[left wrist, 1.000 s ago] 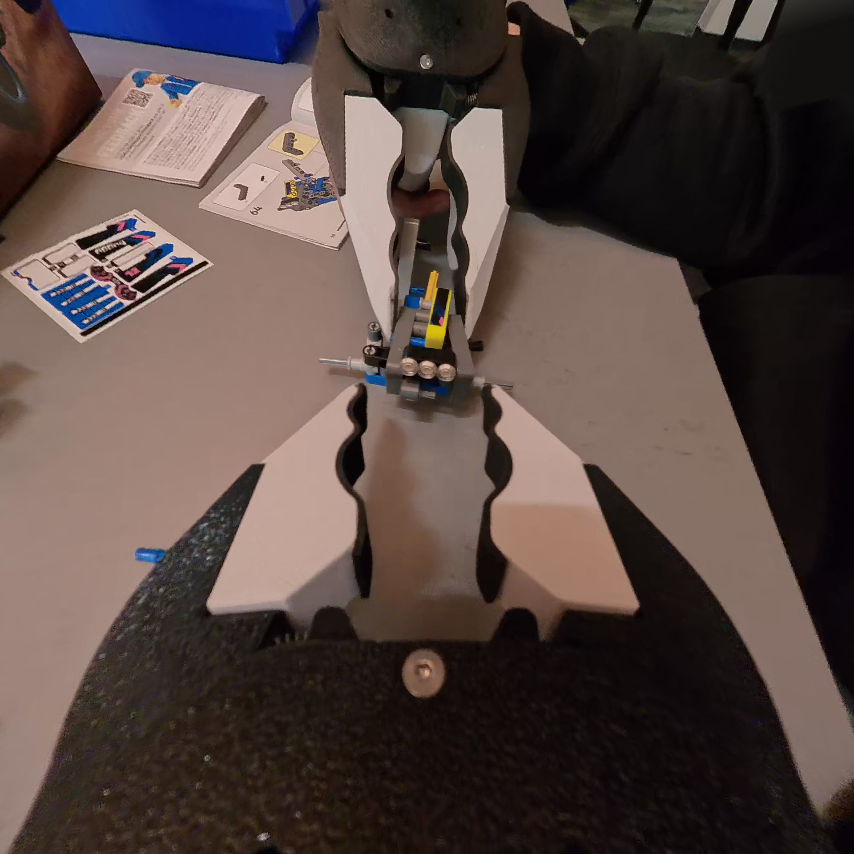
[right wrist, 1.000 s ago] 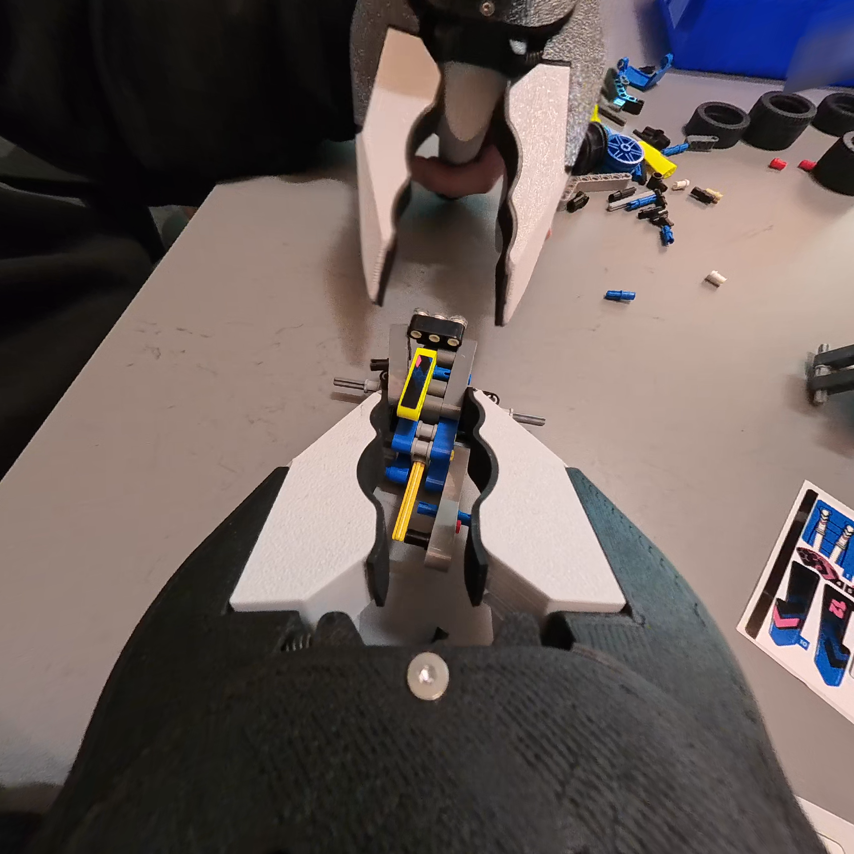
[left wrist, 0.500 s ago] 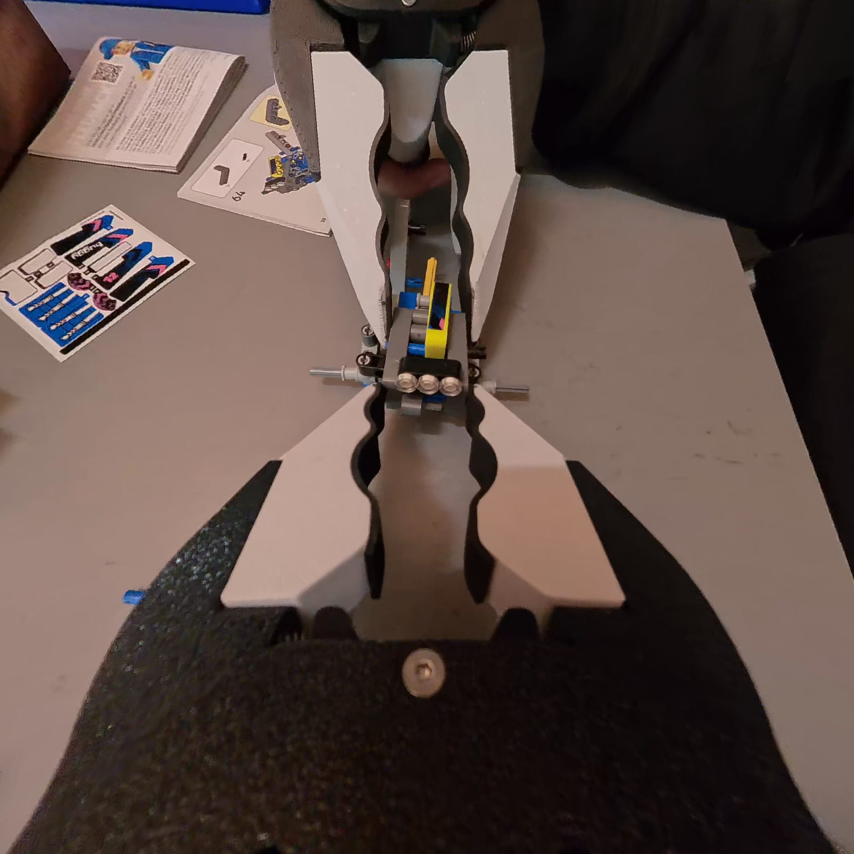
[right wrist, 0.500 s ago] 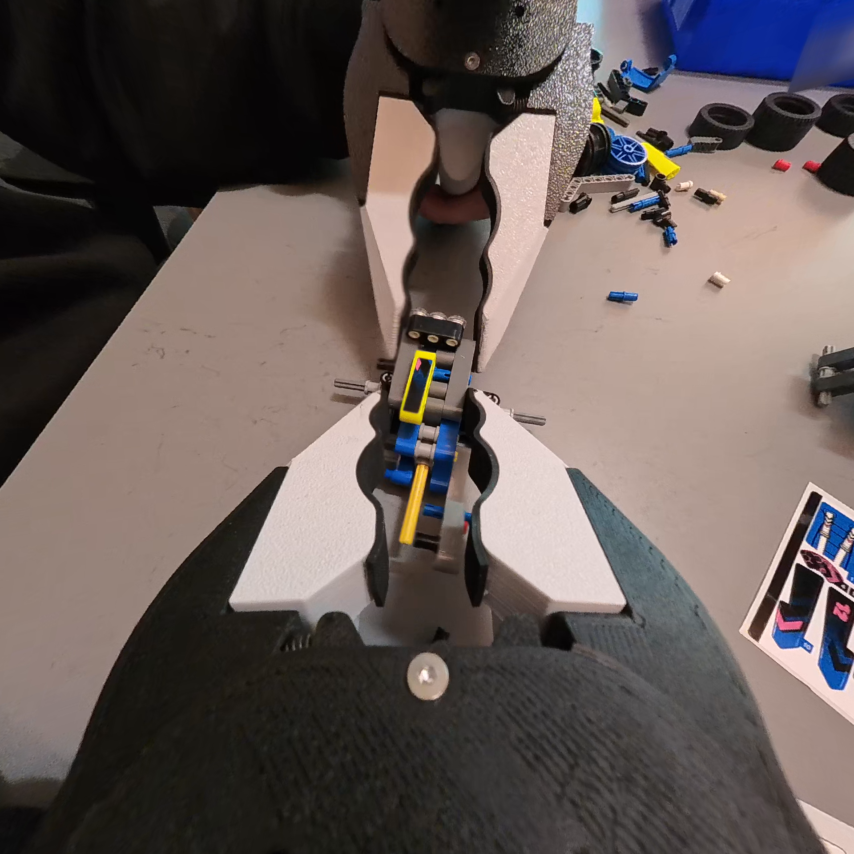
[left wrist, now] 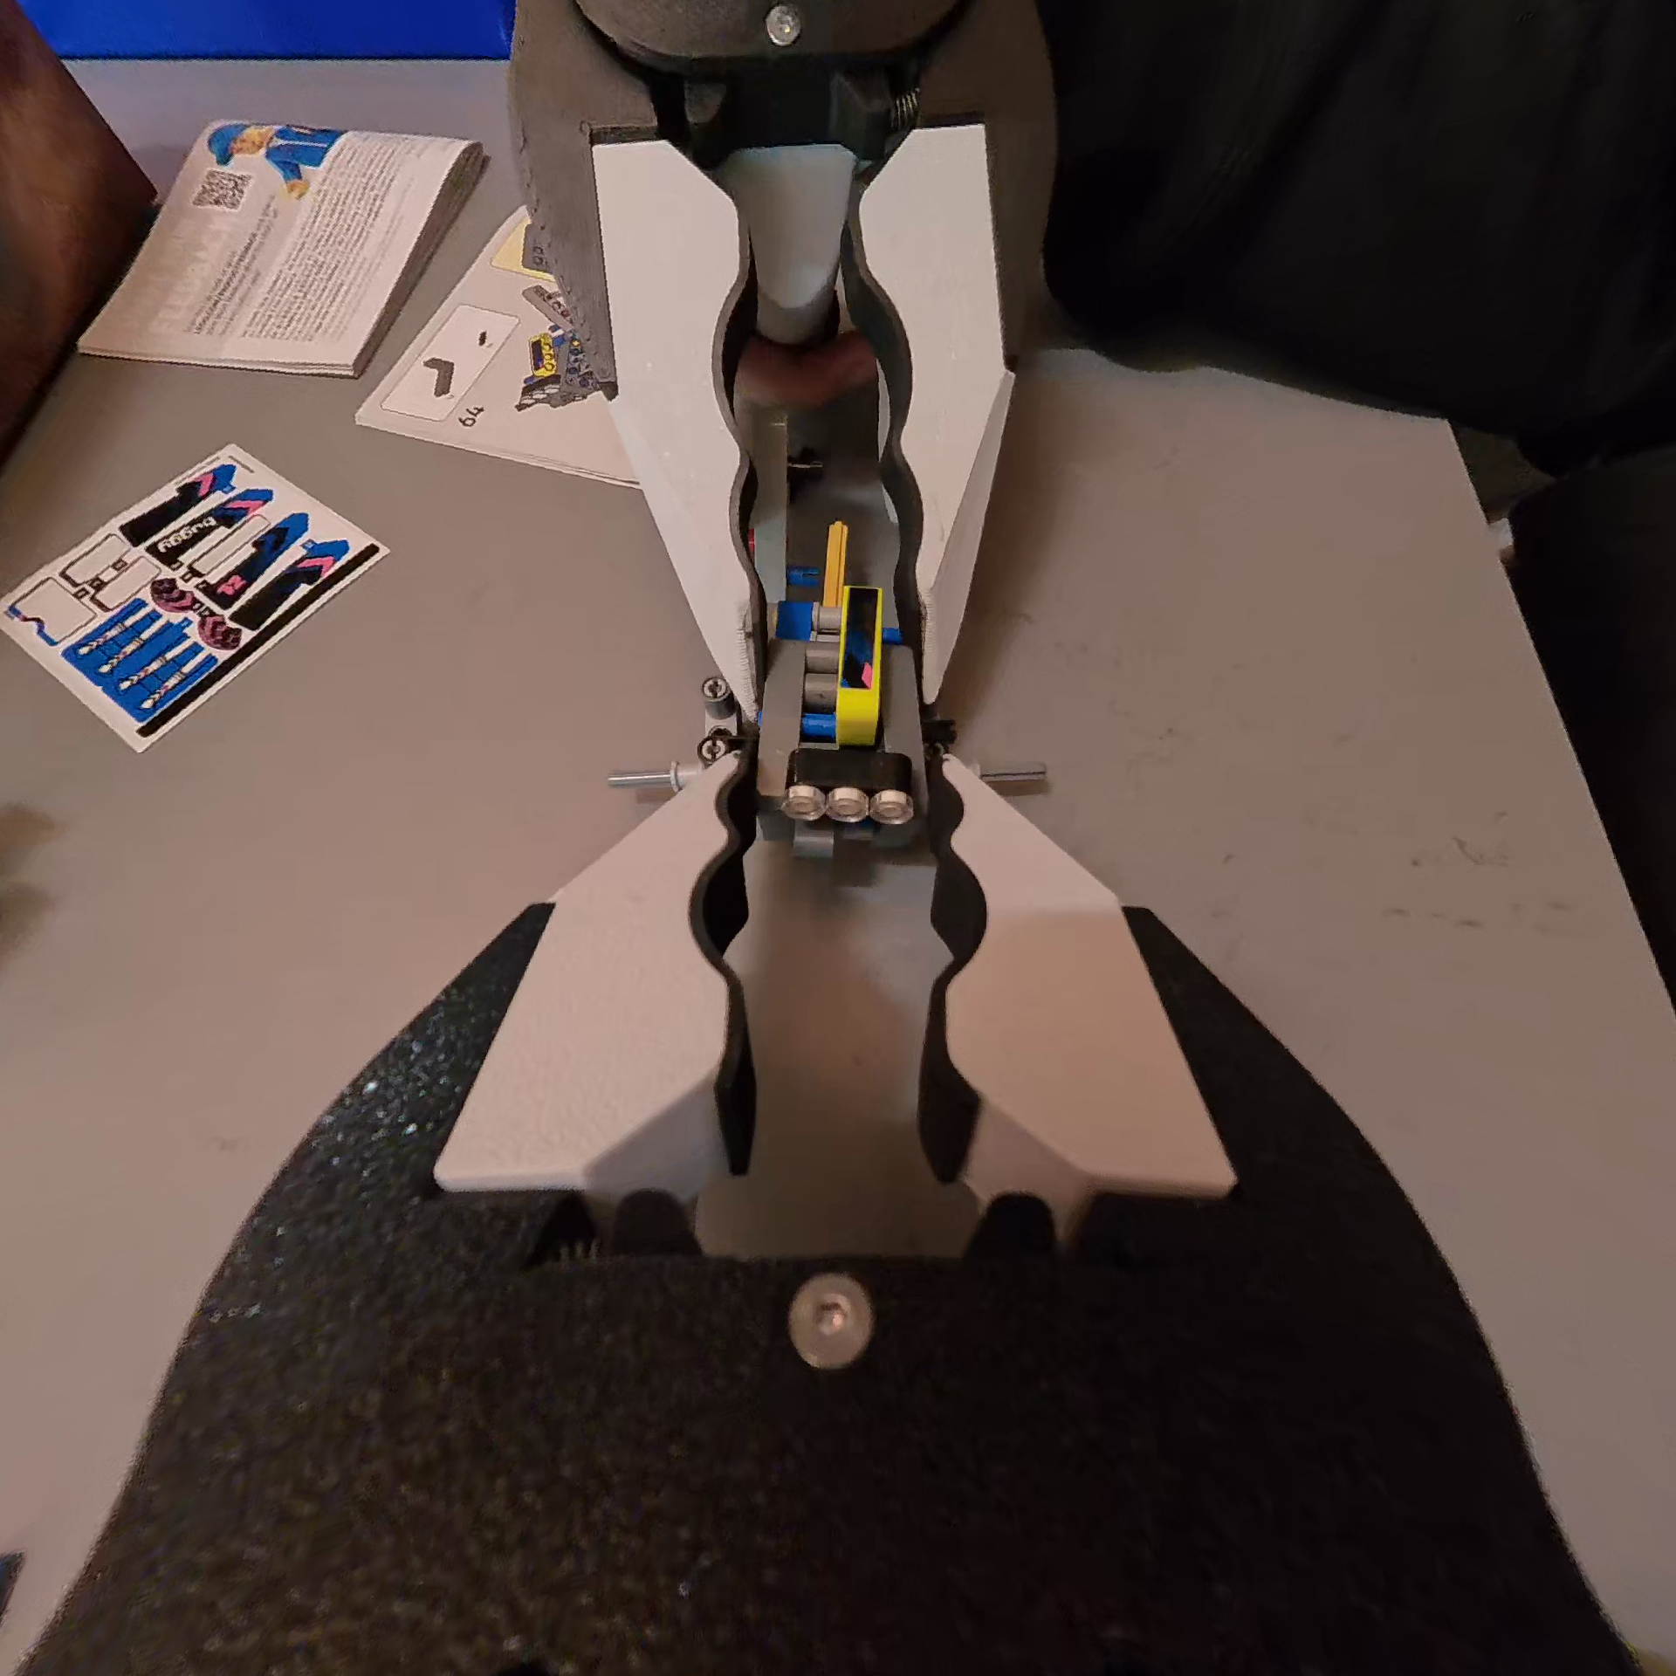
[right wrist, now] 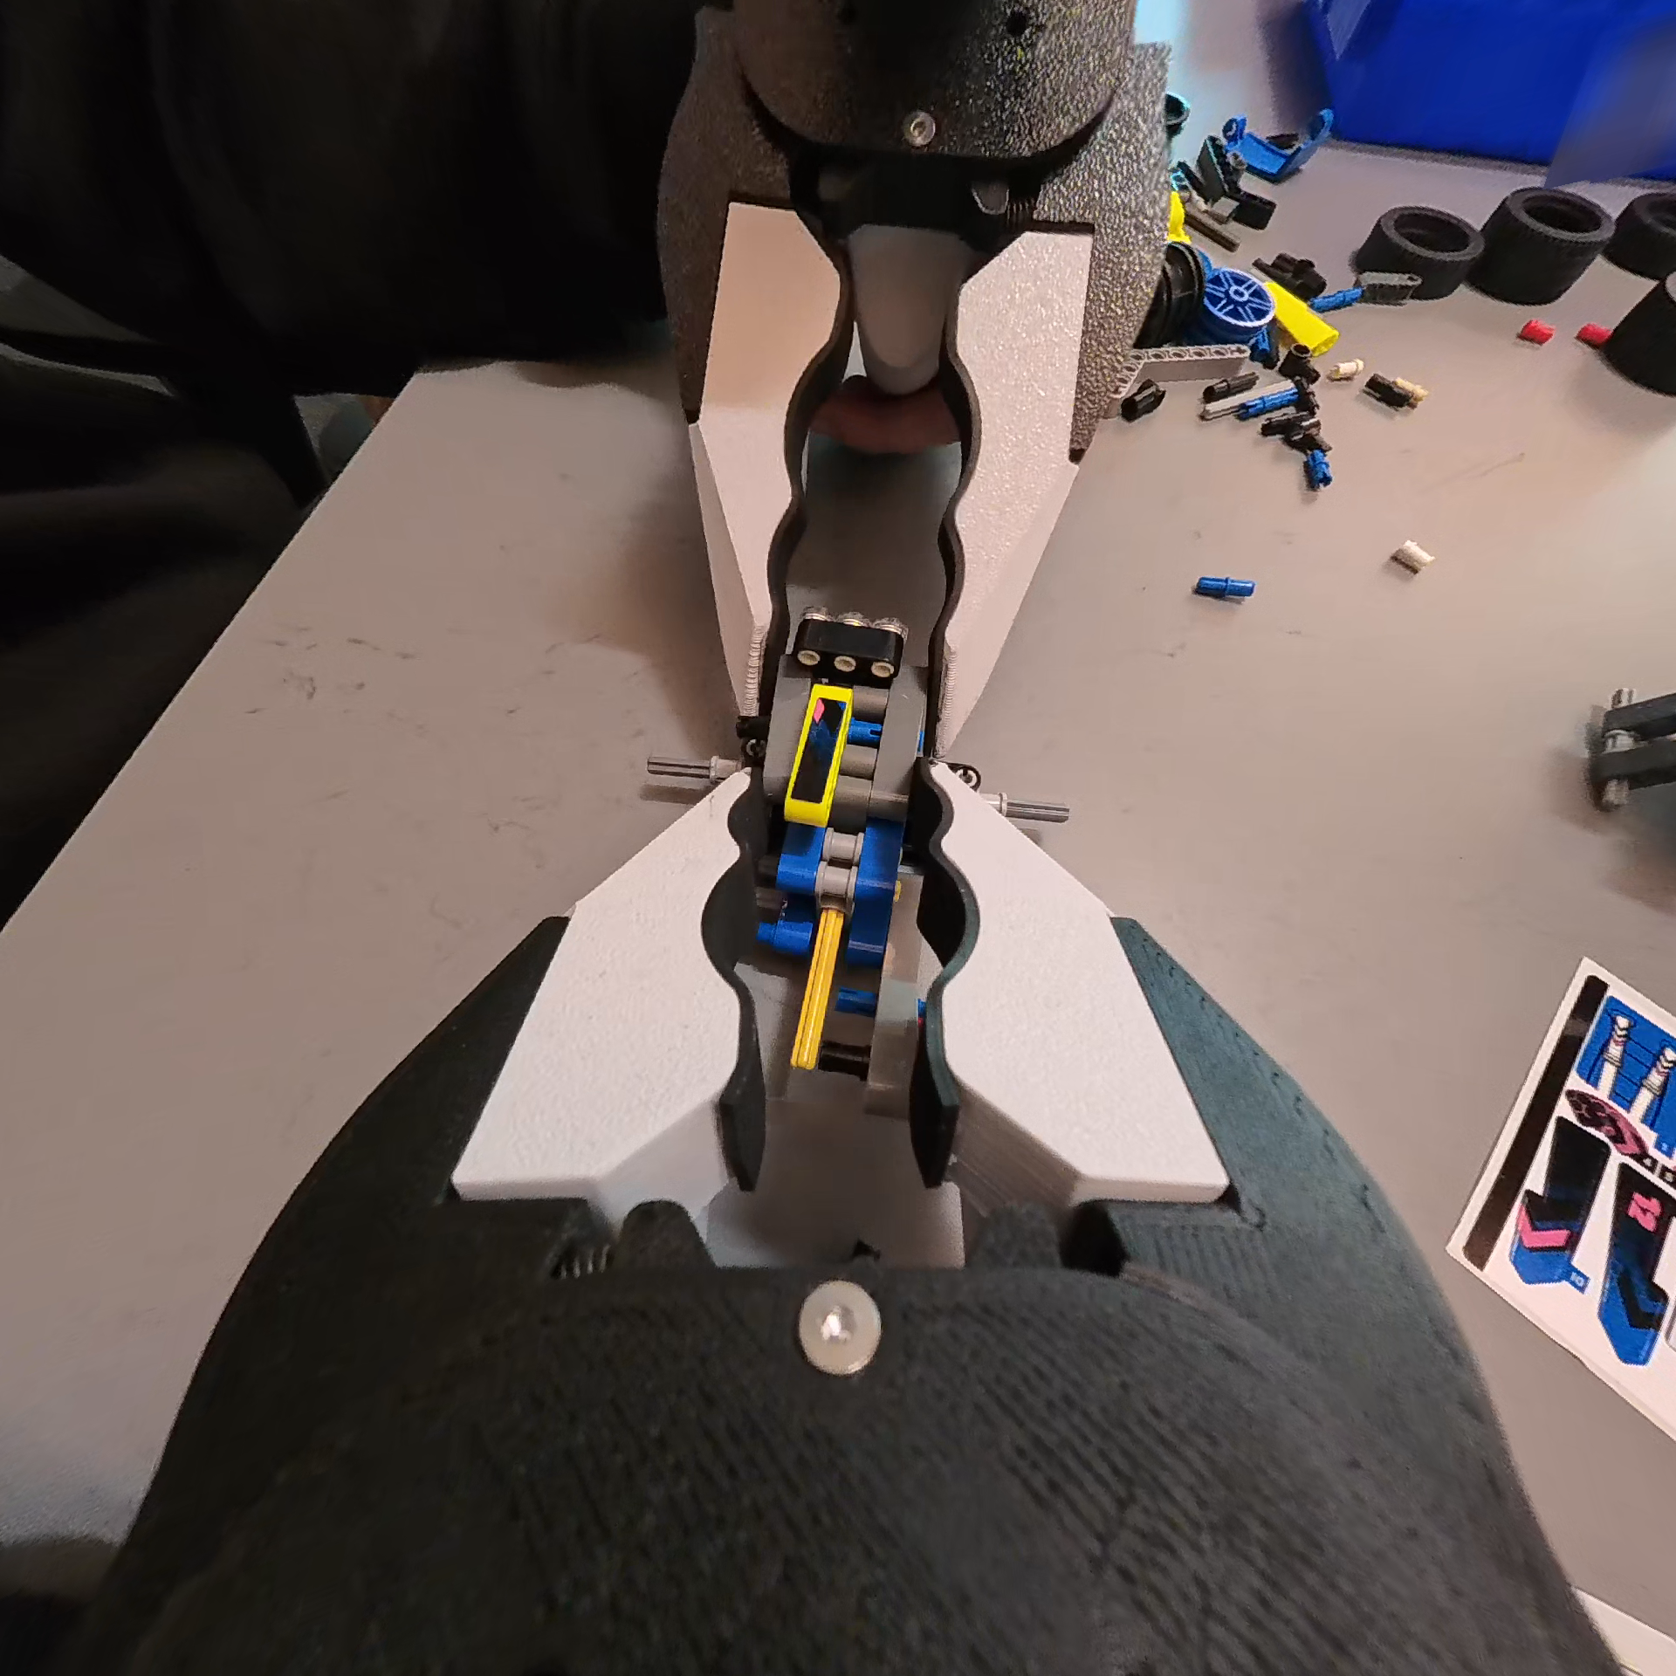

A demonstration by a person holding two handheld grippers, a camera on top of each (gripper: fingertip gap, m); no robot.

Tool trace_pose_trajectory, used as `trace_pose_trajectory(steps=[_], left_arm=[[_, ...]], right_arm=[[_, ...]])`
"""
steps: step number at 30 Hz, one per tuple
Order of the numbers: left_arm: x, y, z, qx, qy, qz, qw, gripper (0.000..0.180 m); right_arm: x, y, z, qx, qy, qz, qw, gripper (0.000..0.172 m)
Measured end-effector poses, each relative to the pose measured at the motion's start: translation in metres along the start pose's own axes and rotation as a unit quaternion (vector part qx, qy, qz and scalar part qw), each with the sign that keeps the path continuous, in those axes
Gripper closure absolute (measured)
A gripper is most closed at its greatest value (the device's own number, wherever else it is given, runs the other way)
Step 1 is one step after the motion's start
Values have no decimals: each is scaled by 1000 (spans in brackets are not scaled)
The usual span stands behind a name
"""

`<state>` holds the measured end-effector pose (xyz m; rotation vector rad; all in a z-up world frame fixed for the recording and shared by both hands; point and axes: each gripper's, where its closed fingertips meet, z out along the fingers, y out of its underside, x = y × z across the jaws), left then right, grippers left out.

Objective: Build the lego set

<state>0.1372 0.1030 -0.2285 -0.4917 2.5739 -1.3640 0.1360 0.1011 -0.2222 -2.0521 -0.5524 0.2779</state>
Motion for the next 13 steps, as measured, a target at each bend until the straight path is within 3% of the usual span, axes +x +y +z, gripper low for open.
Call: trace_pose_trajectory(steps=[1, 7, 13], left_arm=[[0, 0, 0, 1, 1, -2, 1000, 146], [-3, 1, -2, 1, -21, 12, 1000, 141], [-4, 0, -3, 5, -22, 17, 1000, 150]], right_arm=[[0, 0, 0, 0, 1, -1, 1000, 142], [2, 0, -1, 1, 6, 0, 1000, 142], [1, -1, -1, 3, 8, -6, 1000, 141]])
